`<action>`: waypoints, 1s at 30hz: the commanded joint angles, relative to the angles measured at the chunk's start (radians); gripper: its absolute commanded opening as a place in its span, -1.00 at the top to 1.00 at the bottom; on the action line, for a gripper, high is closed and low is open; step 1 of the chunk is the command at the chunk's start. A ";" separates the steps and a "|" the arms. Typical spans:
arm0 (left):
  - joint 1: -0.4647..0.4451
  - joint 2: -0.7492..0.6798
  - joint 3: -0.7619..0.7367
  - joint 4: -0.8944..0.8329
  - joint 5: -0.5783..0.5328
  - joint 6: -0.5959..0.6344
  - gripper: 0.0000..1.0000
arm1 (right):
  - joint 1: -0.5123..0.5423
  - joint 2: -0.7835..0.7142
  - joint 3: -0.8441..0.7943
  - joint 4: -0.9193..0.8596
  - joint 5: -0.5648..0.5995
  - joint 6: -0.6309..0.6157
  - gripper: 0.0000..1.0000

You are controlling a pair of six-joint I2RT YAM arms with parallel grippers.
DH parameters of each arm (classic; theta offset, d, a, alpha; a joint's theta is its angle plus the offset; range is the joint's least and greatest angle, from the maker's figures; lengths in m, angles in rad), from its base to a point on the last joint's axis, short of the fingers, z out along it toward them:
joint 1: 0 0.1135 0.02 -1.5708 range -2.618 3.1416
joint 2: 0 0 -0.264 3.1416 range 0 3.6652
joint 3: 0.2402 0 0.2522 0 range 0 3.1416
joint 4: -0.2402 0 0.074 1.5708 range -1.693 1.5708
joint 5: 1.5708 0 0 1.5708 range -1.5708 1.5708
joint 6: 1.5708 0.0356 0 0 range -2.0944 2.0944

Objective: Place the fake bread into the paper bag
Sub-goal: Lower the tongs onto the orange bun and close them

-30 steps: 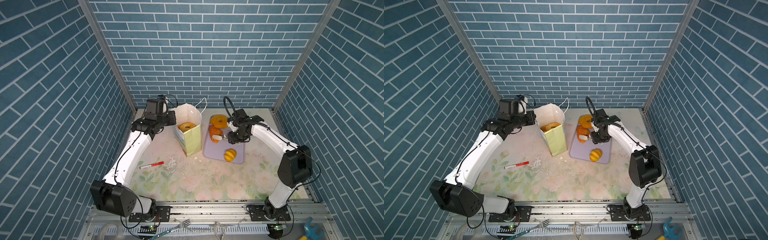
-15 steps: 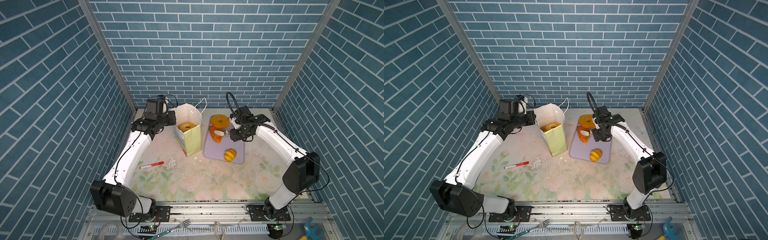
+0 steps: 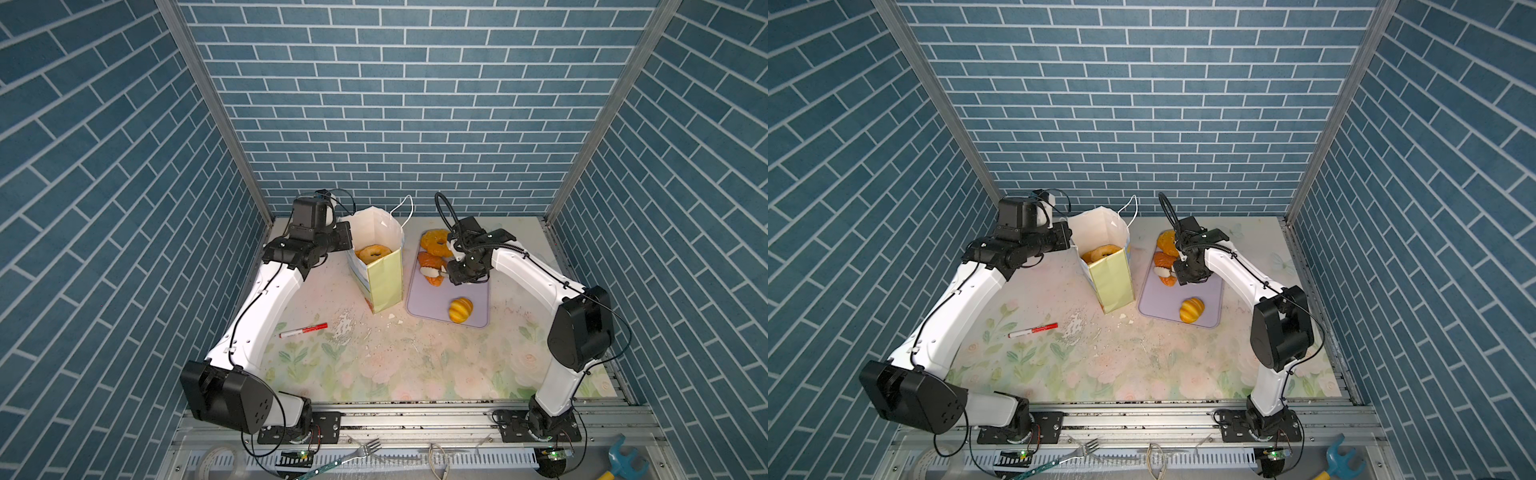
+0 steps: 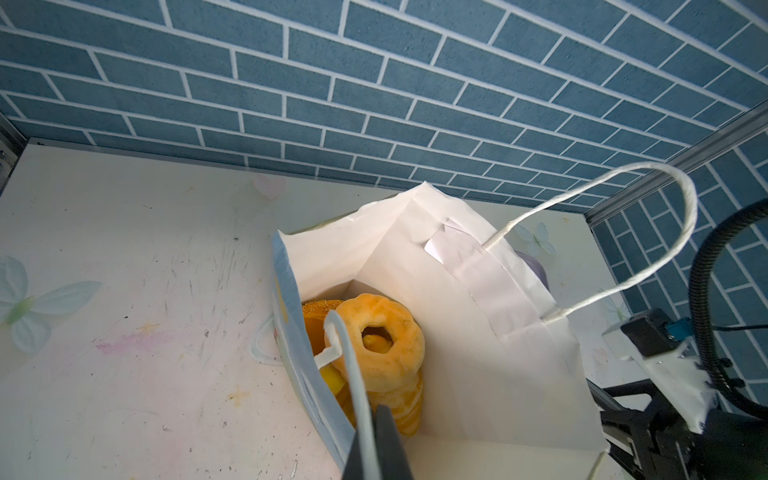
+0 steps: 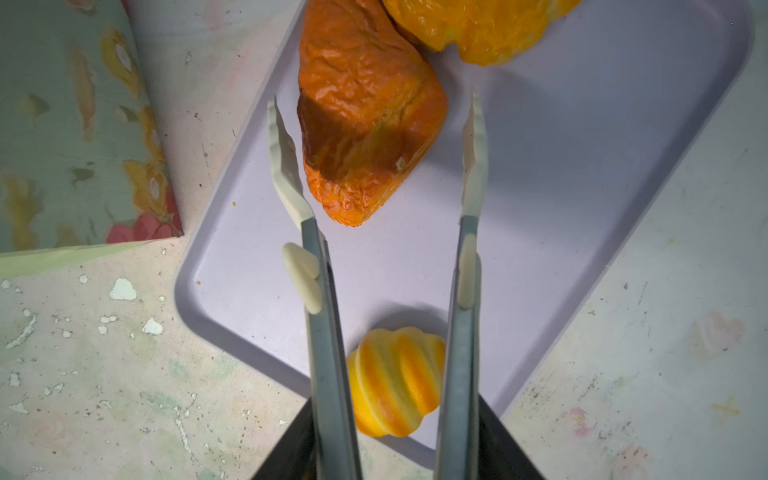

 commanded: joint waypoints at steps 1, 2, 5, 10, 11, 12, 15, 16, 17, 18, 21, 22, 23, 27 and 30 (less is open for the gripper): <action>-0.006 0.006 0.018 -0.009 -0.005 0.004 1.00 | 0.008 0.013 0.022 0.041 -0.005 0.038 -0.05; -0.006 0.006 0.020 -0.009 -0.005 0.004 1.00 | 0.007 0.020 0.023 0.045 -0.006 0.039 -0.05; -0.006 0.008 0.023 -0.006 -0.006 0.003 1.00 | 0.008 0.040 0.023 0.055 -0.005 0.045 -0.05; -0.006 0.007 0.021 -0.008 -0.009 0.002 1.00 | 0.007 0.067 0.020 0.082 -0.016 0.056 -0.04; -0.006 0.006 0.023 -0.008 -0.010 0.002 1.00 | 0.008 0.069 0.021 0.084 -0.016 0.056 -0.04; -0.006 0.005 0.023 -0.009 -0.009 0.002 1.00 | 0.007 0.073 0.022 0.084 -0.017 0.056 -0.02; -0.005 0.002 0.023 -0.008 -0.010 0.002 1.00 | 0.007 0.073 0.010 0.092 -0.034 0.038 0.02; -0.006 0.004 0.023 -0.009 -0.009 0.002 1.00 | 0.008 0.069 0.002 0.097 -0.037 0.038 0.03; -0.006 0.004 0.023 -0.011 -0.010 0.002 1.00 | 0.007 0.066 -0.006 0.096 -0.039 0.037 0.05; -0.006 0.004 0.022 -0.010 -0.009 0.003 1.00 | 0.008 0.063 -0.010 0.094 -0.037 0.037 0.07; -0.006 0.003 0.018 -0.007 -0.006 0.003 1.00 | 0.007 0.045 -0.031 0.087 -0.030 0.032 0.16; -0.006 0.004 0.016 -0.006 -0.005 0.002 1.00 | 0.007 0.037 -0.040 0.087 -0.027 0.030 0.21; -0.006 0.004 0.016 -0.007 -0.005 0.002 1.00 | 0.008 0.027 -0.047 0.084 -0.028 0.023 0.25; -0.006 0.001 0.013 -0.005 -0.003 0.001 1.00 | 0.007 -0.026 -0.076 0.061 -0.028 0.001 0.36; -0.005 -0.004 0.010 -0.001 0.001 0.003 1.00 | 0.009 -0.083 -0.100 0.036 -0.021 -0.009 0.38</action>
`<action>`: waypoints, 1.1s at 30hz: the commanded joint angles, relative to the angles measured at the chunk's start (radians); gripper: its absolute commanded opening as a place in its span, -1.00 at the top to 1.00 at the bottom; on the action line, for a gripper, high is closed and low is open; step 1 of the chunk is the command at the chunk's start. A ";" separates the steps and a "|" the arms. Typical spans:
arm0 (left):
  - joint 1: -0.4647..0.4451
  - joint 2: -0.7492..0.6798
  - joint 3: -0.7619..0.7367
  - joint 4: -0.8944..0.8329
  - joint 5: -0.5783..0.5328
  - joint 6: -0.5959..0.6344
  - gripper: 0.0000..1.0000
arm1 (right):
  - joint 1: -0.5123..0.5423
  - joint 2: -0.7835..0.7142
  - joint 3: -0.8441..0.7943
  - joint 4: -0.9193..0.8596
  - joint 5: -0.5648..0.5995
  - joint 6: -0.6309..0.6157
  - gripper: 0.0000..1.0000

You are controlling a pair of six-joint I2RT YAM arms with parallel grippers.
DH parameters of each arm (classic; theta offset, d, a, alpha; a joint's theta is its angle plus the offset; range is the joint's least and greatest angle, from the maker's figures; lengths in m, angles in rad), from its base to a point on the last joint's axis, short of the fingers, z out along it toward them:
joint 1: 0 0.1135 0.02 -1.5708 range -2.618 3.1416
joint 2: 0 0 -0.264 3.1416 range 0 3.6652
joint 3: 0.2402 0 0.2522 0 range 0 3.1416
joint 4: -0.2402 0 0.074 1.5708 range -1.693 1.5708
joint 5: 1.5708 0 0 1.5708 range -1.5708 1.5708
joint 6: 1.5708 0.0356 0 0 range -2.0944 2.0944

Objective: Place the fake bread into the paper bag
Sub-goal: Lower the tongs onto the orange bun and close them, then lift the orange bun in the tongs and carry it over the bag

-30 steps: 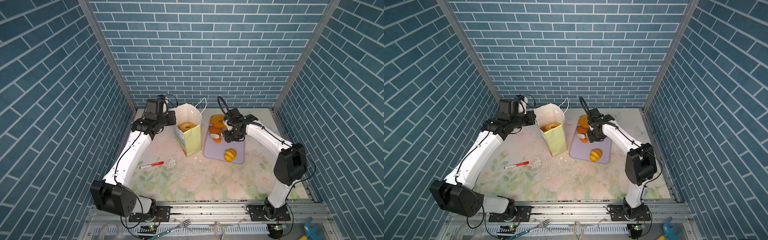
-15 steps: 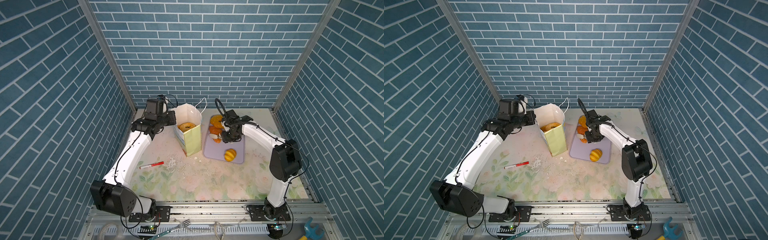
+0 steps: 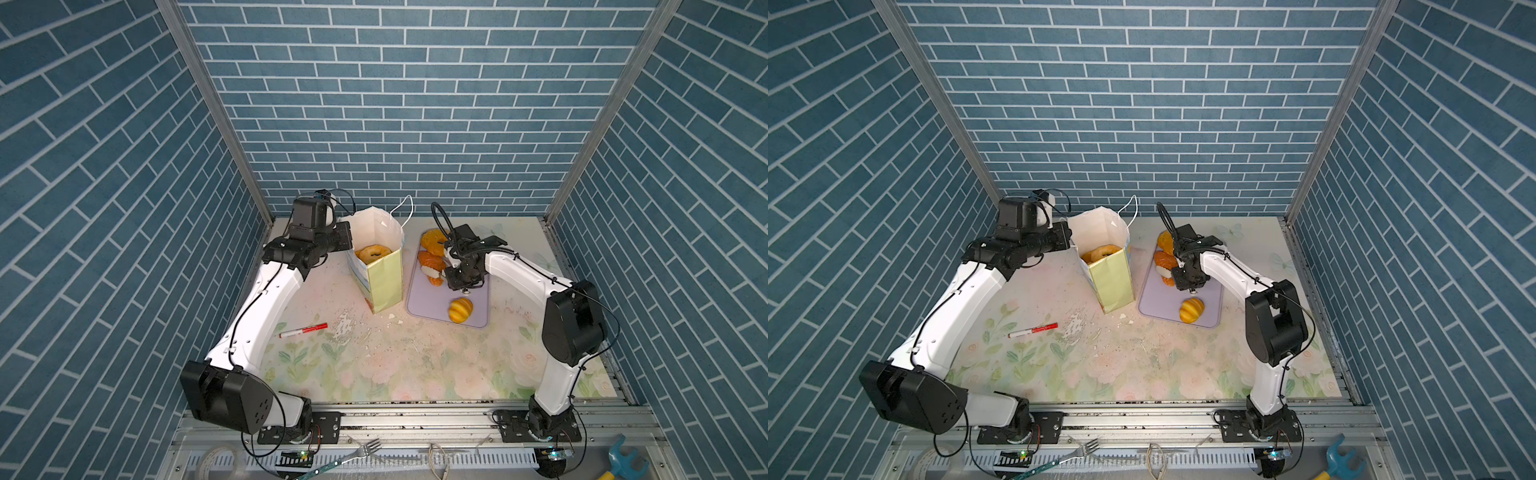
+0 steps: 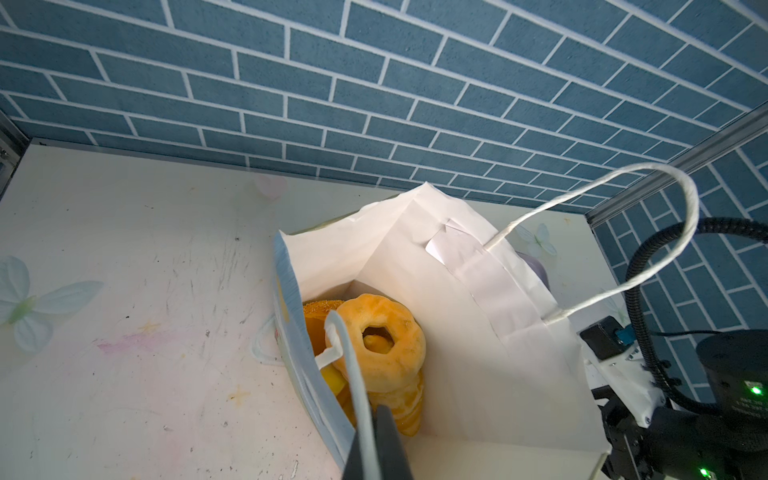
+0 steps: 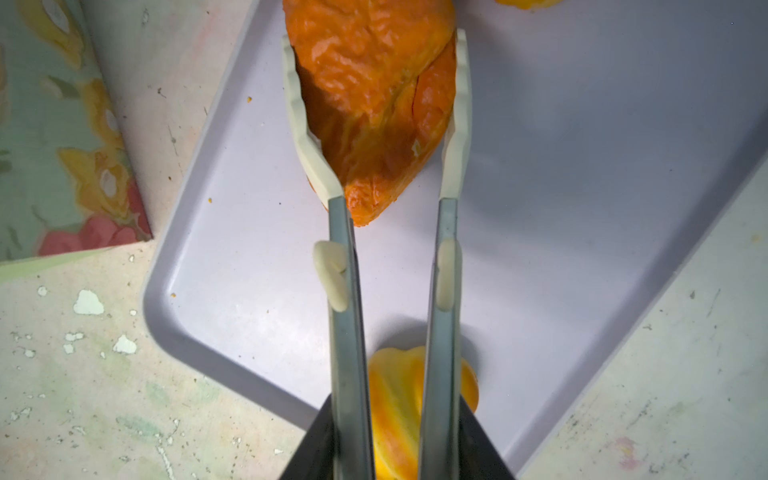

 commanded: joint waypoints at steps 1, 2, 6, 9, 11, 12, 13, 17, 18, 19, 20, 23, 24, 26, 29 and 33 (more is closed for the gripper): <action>-0.006 -0.004 0.009 -0.001 0.005 0.002 1.00 | 0.006 -0.112 -0.021 -0.043 0.000 -0.026 0.39; -0.006 -0.005 0.007 -0.001 0.005 0.003 1.00 | 0.006 -0.135 -0.030 -0.052 0.003 -0.026 0.39; -0.005 -0.010 -0.002 0.003 0.007 0.003 1.00 | 0.004 -0.220 -0.069 -0.087 -0.003 -0.028 0.41; -0.007 -0.006 0.000 0.003 0.009 0.004 1.00 | 0.004 -0.284 -0.091 -0.107 0.004 -0.034 0.42; -0.006 -0.003 0.002 0.006 0.010 0.004 1.00 | 0.003 -0.328 -0.096 -0.118 0.023 -0.045 0.43; -0.006 -0.002 0.003 0.005 0.011 0.004 1.00 | 0.005 -0.346 -0.095 -0.120 0.030 -0.048 0.44; -0.006 -0.002 0.004 0.005 0.011 0.005 1.00 | 0.005 -0.368 -0.092 -0.123 0.039 -0.053 0.44; -0.006 0.000 0.004 0.006 0.012 0.004 1.00 | 0.004 -0.441 -0.053 -0.129 0.076 -0.061 0.45; -0.006 0.000 0.004 0.005 0.012 0.004 1.00 | 0.003 -0.455 -0.039 -0.126 0.079 -0.057 0.45; -0.005 -0.002 0.006 0.005 0.011 0.004 1.00 | 0.003 -0.472 -0.023 -0.119 0.081 -0.049 0.45; -0.005 -0.002 0.005 0.006 0.012 0.003 1.00 | 0.003 -0.487 -0.009 -0.104 0.076 -0.040 0.45; -0.005 -0.009 -0.005 0.014 0.013 -0.006 1.00 | 0.004 -0.521 0.021 -0.048 0.068 -0.030 0.44; -0.006 -0.010 -0.008 0.017 0.013 -0.007 1.00 | 0.004 -0.526 0.032 -0.034 0.065 -0.035 0.44; -0.006 -0.012 -0.012 0.020 0.012 -0.009 1.00 | 0.005 -0.527 0.067 -0.005 0.057 -0.056 0.44; -0.006 -0.012 -0.011 0.020 0.015 -0.011 1.00 | 0.010 -0.514 0.139 0.031 0.027 -0.097 0.44; -0.006 -0.015 -0.008 0.014 0.011 -0.013 1.00 | 0.050 -0.476 0.255 0.068 -0.009 -0.167 0.42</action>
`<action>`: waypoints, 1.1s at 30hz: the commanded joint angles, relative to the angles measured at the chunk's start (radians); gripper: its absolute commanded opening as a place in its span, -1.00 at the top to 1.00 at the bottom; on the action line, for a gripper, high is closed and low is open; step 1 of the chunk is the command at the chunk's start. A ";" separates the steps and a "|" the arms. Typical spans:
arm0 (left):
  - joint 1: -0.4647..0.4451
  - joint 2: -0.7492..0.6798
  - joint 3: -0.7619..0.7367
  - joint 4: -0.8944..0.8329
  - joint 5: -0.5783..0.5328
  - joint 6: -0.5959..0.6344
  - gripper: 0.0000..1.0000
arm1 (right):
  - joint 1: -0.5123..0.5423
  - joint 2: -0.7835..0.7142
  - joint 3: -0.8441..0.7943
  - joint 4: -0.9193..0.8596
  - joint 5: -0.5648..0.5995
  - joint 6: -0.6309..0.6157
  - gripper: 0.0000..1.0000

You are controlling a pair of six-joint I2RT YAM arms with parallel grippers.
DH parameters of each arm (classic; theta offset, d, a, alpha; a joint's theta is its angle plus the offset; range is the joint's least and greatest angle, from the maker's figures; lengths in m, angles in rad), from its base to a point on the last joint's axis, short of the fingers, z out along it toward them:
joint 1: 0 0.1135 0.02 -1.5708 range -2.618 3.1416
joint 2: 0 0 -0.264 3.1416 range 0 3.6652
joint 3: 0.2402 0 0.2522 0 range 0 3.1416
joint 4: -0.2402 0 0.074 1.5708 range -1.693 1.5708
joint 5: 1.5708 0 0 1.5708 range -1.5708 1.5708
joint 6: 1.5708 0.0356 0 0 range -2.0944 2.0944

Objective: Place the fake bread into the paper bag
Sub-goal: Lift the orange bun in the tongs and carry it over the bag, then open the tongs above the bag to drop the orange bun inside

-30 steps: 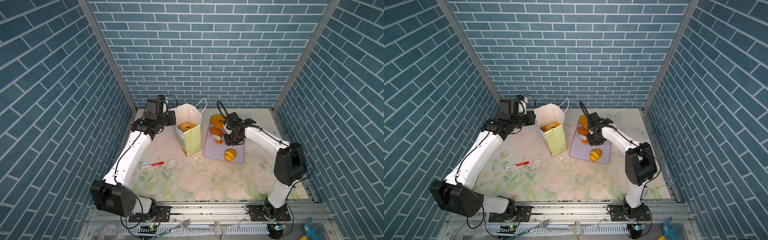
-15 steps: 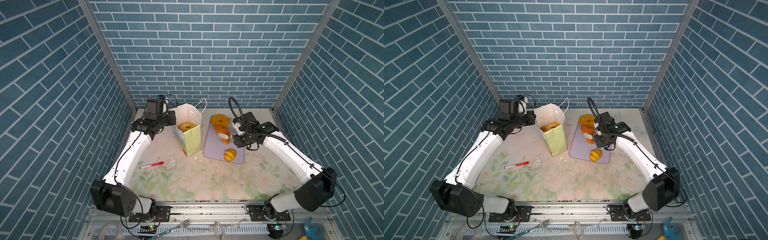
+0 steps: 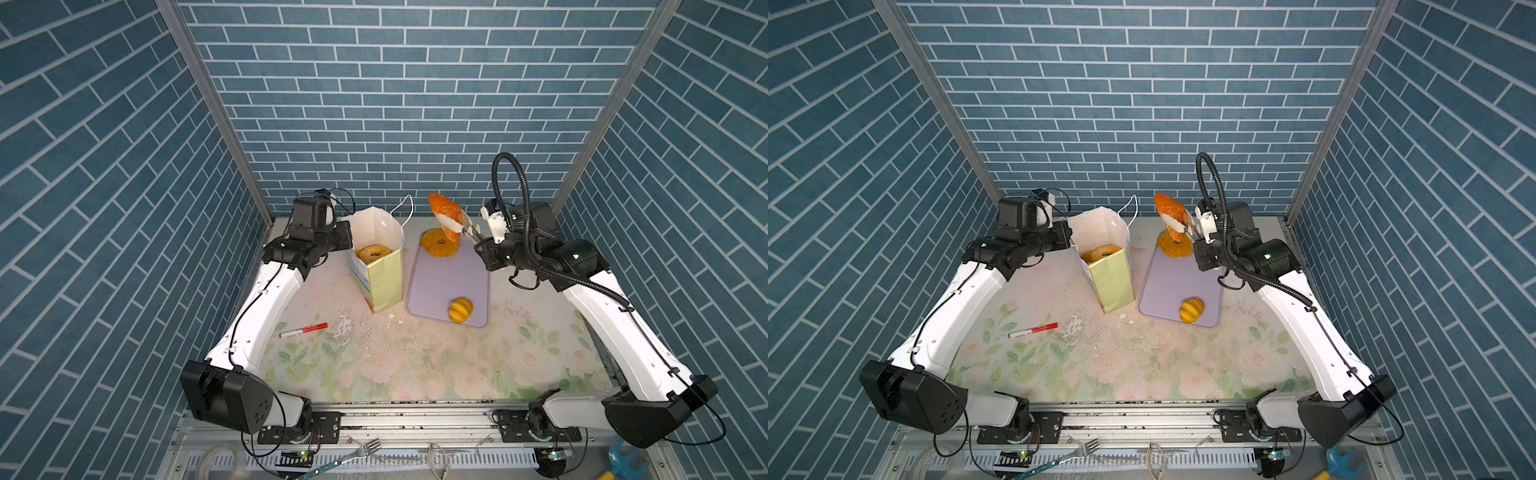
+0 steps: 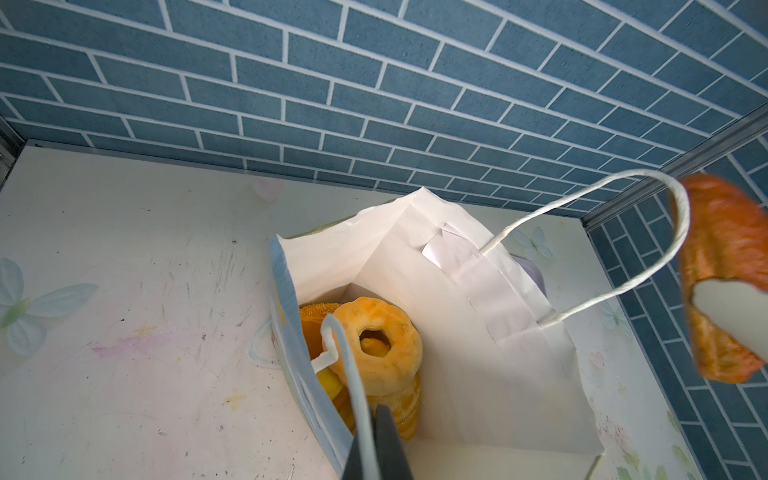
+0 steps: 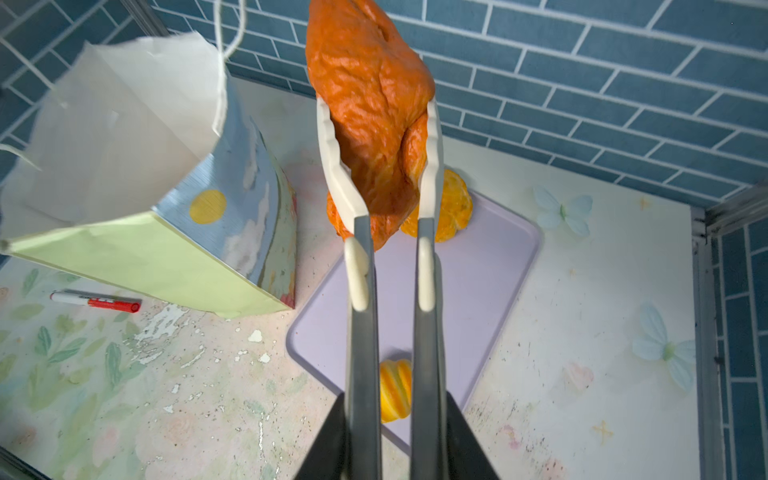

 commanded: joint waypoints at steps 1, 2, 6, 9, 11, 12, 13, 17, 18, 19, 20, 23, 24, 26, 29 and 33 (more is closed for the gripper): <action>-0.006 -0.016 -0.009 0.003 0.006 -0.005 1.00 | 0.041 0.024 0.110 0.116 -0.057 -0.096 0.41; -0.006 -0.020 -0.011 0.004 0.004 -0.006 1.00 | 0.054 0.040 0.137 0.123 -0.075 -0.104 0.40; -0.006 -0.028 -0.019 0.005 -0.002 -0.012 1.00 | 0.106 0.103 0.221 0.137 -0.113 -0.130 0.40; -0.006 -0.036 -0.030 0.013 -0.004 -0.021 1.00 | 0.139 0.164 0.270 0.130 -0.160 -0.136 0.39; -0.008 -0.041 -0.038 0.018 -0.006 -0.026 1.00 | 0.157 0.202 0.286 0.128 -0.175 -0.137 0.38; -0.008 -0.043 -0.042 0.019 -0.006 -0.028 1.00 | 0.167 0.217 0.292 0.124 -0.174 -0.139 0.37; -0.008 -0.046 -0.045 0.020 -0.008 -0.030 1.00 | 0.179 0.235 0.300 0.117 -0.175 -0.143 0.37; -0.010 -0.054 -0.056 0.026 -0.018 -0.036 1.00 | 0.210 0.280 0.307 0.099 -0.176 -0.151 0.37; -0.011 -0.055 -0.058 0.026 -0.019 -0.037 1.00 | 0.214 0.286 0.305 0.095 -0.175 -0.150 0.37; -0.012 -0.057 -0.059 0.026 -0.021 -0.037 1.00 | 0.218 0.294 0.301 0.089 -0.176 -0.149 0.37; -0.012 -0.059 -0.058 0.026 -0.023 -0.037 1.00 | 0.221 0.301 0.298 0.084 -0.176 -0.151 0.37; -0.012 -0.059 -0.059 0.024 -0.026 -0.037 1.00 | 0.232 0.322 0.291 0.062 -0.168 -0.156 0.34; -0.012 -0.059 -0.061 0.023 -0.027 -0.037 1.00 | 0.234 0.329 0.293 0.053 -0.159 -0.160 0.33; -0.014 -0.059 -0.061 0.021 -0.029 -0.038 1.00 | 0.239 0.342 0.299 0.033 -0.126 -0.165 0.22; -0.014 -0.058 -0.061 0.021 -0.029 -0.037 1.00 | 0.242 0.346 0.303 0.020 -0.099 -0.168 0.09; -0.014 -0.049 -0.053 0.022 -0.026 -0.036 1.00 | 0.247 0.343 0.314 0.020 -0.097 -0.175 0.00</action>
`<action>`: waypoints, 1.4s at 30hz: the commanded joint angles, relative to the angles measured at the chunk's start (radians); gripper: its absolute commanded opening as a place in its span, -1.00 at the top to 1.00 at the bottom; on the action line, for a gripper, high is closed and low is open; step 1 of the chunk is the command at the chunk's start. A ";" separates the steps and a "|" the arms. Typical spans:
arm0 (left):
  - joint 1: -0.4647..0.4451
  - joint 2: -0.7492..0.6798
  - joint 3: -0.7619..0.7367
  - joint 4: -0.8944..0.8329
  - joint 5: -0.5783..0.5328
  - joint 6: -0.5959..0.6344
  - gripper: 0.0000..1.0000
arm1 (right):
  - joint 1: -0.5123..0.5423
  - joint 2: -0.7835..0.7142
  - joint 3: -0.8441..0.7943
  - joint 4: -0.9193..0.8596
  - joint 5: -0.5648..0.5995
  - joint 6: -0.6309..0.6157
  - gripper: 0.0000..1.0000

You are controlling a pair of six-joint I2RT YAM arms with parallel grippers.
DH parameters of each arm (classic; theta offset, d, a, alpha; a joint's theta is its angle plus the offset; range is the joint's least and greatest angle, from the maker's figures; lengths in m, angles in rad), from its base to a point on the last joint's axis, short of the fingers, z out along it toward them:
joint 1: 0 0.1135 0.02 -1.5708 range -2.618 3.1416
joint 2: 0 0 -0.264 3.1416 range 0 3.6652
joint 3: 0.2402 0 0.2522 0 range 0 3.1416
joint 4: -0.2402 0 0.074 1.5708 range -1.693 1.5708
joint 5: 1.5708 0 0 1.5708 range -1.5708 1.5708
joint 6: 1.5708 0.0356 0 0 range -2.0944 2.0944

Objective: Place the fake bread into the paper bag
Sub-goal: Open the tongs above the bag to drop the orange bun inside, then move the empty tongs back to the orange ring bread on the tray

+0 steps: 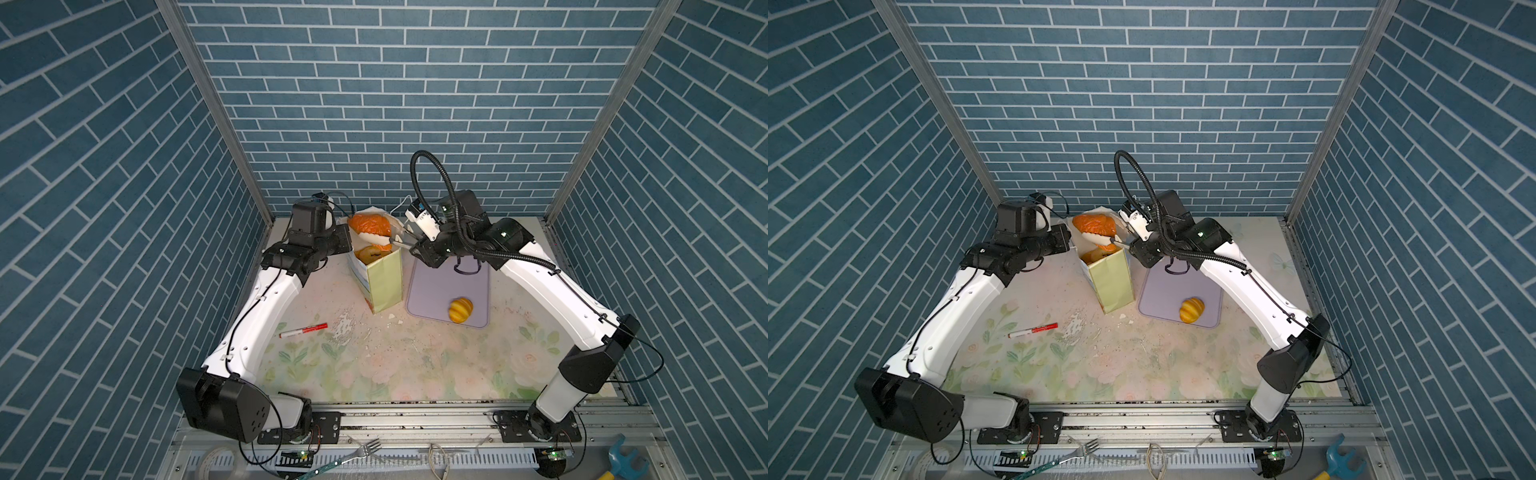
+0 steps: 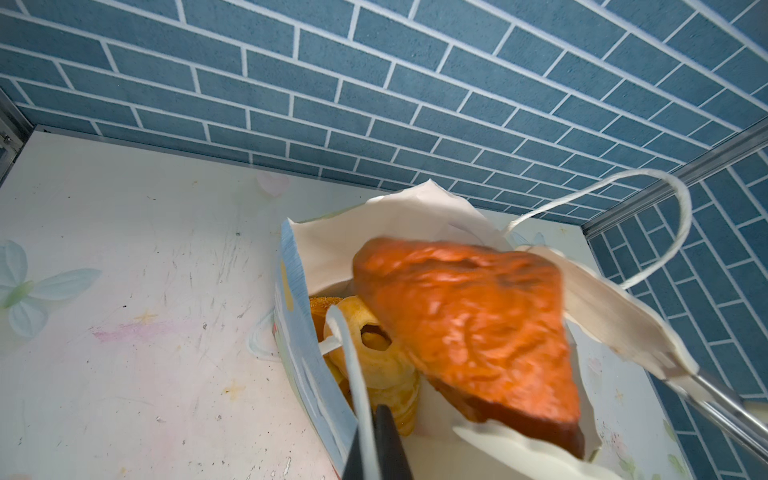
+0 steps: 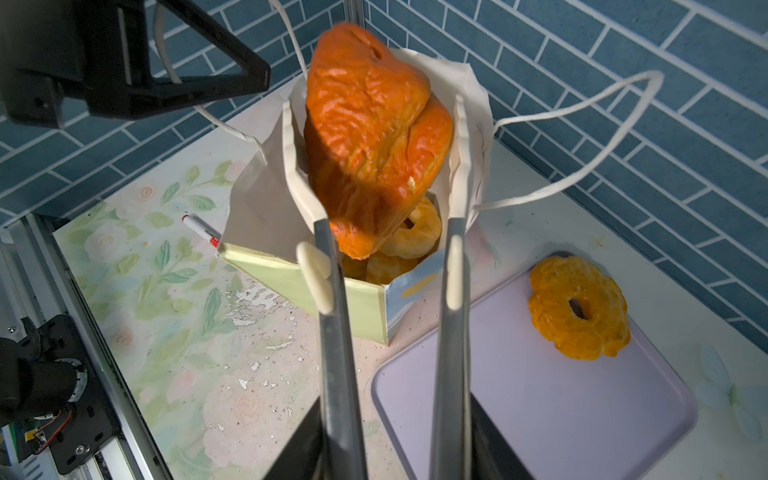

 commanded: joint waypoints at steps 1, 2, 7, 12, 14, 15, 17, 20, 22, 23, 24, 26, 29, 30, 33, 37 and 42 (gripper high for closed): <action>-0.007 -0.007 0.000 0.003 -0.006 0.000 1.00 | 0.008 -0.004 0.050 0.016 0.024 -0.033 0.00; -0.007 -0.006 0.002 0.003 -0.004 -0.001 1.00 | 0.010 -0.005 0.054 0.017 0.037 -0.032 -0.01; -0.007 -0.001 0.007 0.000 -0.004 0.002 1.00 | 0.009 -0.025 0.065 0.030 0.052 -0.043 -0.01; -0.007 0.005 0.011 0.000 0.001 0.004 1.00 | 0.005 -0.072 0.072 0.041 0.167 -0.072 0.00; -0.007 0.004 0.010 -0.001 0.004 0.003 1.00 | -0.015 -0.105 0.061 0.041 0.234 -0.084 0.01; -0.007 0.004 0.011 -0.003 0.004 0.005 1.00 | -0.029 -0.122 0.051 0.043 0.239 -0.080 0.01; -0.007 0.004 0.010 -0.005 0.002 0.008 1.00 | -0.068 -0.167 0.009 0.056 0.236 -0.062 0.01; -0.007 0.007 0.015 -0.005 0.004 0.010 1.00 | -0.130 -0.219 -0.052 0.064 0.239 -0.026 0.01; -0.007 0.009 0.019 -0.006 0.004 0.011 1.00 | -0.171 -0.249 -0.103 0.070 0.234 0.003 0.01; -0.007 0.009 0.022 -0.008 0.004 0.013 1.00 | -0.198 -0.264 -0.137 0.078 0.232 0.019 0.01; -0.007 0.010 0.024 -0.009 0.004 0.014 1.00 | -0.223 -0.278 -0.169 0.084 0.226 0.033 0.01; -0.007 0.012 0.027 -0.011 0.005 0.014 1.00 | -0.254 -0.292 -0.212 0.088 0.225 0.054 0.01; -0.007 0.015 0.032 -0.013 0.005 0.017 1.00 | -0.296 -0.304 -0.286 0.101 0.209 0.092 0.01; -0.007 0.017 0.032 -0.014 0.003 0.017 1.00 | -0.309 -0.304 -0.306 0.108 0.199 0.106 0.01; -0.007 0.021 0.036 -0.019 0.003 0.020 1.00 | -0.356 -0.282 -0.357 0.127 0.175 0.159 0.01; -0.007 0.025 0.041 -0.018 0.008 0.020 1.00 | -0.392 -0.210 -0.377 0.137 0.158 0.224 0.01; -0.007 0.032 0.049 -0.027 0.007 0.030 1.00 | -0.405 -0.104 -0.360 0.168 0.141 0.260 0.00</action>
